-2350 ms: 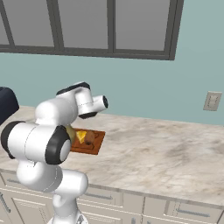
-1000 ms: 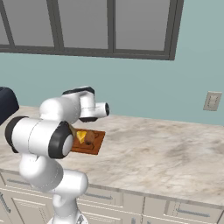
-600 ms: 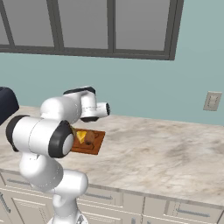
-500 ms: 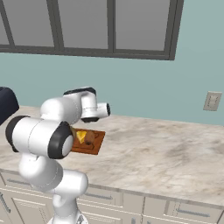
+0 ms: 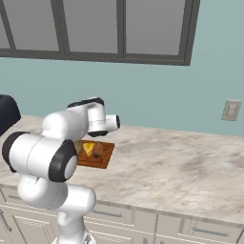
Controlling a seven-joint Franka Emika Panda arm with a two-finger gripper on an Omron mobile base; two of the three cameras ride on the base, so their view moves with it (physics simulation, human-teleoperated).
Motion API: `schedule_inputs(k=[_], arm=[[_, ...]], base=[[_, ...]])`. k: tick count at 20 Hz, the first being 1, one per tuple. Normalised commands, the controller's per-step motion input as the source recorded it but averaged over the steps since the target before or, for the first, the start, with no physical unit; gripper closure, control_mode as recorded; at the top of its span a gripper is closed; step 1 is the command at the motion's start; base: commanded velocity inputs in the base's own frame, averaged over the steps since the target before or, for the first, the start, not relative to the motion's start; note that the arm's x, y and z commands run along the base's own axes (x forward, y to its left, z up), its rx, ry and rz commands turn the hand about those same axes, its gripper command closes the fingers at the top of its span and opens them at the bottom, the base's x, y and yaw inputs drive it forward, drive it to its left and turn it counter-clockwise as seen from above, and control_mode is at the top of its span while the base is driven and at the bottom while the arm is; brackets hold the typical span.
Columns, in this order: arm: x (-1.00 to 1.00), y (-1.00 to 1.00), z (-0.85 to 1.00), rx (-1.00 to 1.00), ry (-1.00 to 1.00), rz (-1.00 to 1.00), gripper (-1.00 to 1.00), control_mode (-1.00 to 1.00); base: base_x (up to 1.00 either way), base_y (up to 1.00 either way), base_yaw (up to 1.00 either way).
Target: Retrieve the reheated potato from the microwave, then place the potato, cheese, and condiment on the cutting board.
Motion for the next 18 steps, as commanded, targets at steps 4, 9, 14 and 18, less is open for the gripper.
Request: schedule_inputs(k=[4, 9, 14, 18], arm=[[0.09, 0.02, -0.01, 0.0, 0.0, 0.0, -1.0, -1.0], [0.21, 0.01, -0.03, -0.01, 0.01, 0.0, -1.0, -1.0], [0.0, 0.0, -0.01, -0.05, 0.0, 0.0, -1.0, -1.0], [0.01, -0.02, 0.0, -0.11, 0.0, 0.0, -1.0, -1.0]], base=[[0.0, 0.0, 0.0], [0.0, 0.0, 0.0], [0.0, 0.0, 0.0], [0.0, 0.0, 0.0]])
